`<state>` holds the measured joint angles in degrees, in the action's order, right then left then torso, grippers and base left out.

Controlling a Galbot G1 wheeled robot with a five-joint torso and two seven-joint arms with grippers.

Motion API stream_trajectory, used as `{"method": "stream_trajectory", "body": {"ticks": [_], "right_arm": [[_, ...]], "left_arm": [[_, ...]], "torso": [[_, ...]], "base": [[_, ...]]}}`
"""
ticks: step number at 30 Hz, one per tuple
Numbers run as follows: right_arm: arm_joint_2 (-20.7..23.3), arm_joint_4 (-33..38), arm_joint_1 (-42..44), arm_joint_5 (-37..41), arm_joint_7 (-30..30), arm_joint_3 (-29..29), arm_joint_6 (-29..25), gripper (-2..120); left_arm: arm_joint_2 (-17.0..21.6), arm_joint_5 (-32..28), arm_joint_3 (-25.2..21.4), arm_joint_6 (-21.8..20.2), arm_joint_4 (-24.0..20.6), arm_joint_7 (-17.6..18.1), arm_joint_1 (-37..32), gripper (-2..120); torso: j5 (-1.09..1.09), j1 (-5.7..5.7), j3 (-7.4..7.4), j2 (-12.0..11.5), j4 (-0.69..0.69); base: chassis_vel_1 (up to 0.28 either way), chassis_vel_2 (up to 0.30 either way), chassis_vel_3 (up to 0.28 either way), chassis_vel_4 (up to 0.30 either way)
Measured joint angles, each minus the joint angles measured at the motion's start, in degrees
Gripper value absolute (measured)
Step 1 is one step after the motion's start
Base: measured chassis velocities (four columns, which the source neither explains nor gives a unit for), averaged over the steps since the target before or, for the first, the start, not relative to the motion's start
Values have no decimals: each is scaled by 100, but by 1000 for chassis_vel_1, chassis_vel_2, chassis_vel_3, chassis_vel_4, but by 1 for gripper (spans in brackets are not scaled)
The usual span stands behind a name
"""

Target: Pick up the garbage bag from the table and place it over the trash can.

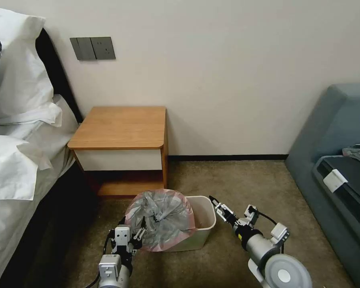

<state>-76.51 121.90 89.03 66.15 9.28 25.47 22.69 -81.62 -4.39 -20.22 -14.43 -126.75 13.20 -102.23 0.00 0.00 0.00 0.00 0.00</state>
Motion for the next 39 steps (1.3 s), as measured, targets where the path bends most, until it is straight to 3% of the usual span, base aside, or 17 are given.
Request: {"method": "stream_trajectory", "body": {"ticks": [26,39], "right_arm": [[-62,-54,51,-266,-24,-180,-100,100],[-133,-18,240,-442,-114,-114,-180,100]], "left_arm": [[78,-242,247,-265,481,87,650,68],[100,-389,465,-701,666,481,1086,62]], "torso": [[0,0,0,0,0],[0,0,0,0,0]], "base": [[0,0,0,0],[0,0,0,0]]}}
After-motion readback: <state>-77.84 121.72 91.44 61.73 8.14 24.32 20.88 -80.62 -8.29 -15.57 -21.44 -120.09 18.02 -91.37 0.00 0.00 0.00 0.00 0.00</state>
